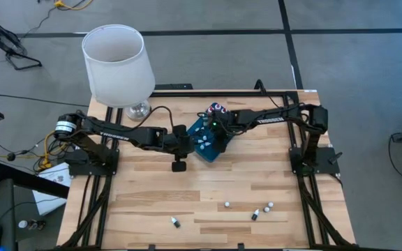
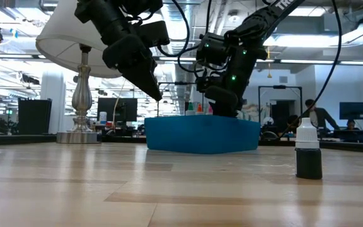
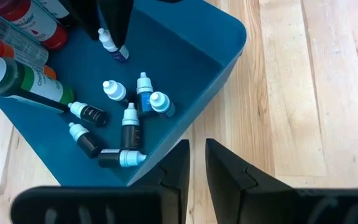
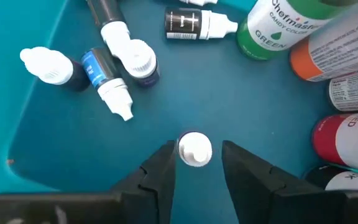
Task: Pick & Place food coloring
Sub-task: Put the small purple food coloring bottle into the blue container, then put the small orange food coloring bottle into the blue container
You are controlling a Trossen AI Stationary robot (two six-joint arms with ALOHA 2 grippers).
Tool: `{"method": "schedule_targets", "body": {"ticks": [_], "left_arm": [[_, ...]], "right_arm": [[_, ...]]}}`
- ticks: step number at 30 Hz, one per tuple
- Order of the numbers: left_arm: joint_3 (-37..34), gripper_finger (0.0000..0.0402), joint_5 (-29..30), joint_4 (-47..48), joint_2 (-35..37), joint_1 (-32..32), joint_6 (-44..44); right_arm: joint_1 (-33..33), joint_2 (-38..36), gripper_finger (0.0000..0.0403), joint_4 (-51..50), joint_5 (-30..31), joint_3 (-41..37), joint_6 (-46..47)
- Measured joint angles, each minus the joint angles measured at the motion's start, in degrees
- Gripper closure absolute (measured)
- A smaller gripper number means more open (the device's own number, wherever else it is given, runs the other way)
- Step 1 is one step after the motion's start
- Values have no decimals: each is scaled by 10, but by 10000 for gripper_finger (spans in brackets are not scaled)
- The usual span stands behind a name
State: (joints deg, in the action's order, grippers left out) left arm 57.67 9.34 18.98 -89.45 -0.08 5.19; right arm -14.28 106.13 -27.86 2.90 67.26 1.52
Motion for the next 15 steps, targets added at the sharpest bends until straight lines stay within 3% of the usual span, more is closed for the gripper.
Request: {"method": "schedule_targets", "body": {"ticks": [7,15], "left_arm": [[0,360,0,0,0,0,0],[0,360,0,0,0,0,1]], "right_arm": [[1,0,248,-42,0,47,-1],[33,-3,242,-116,2,109,-39]]}}
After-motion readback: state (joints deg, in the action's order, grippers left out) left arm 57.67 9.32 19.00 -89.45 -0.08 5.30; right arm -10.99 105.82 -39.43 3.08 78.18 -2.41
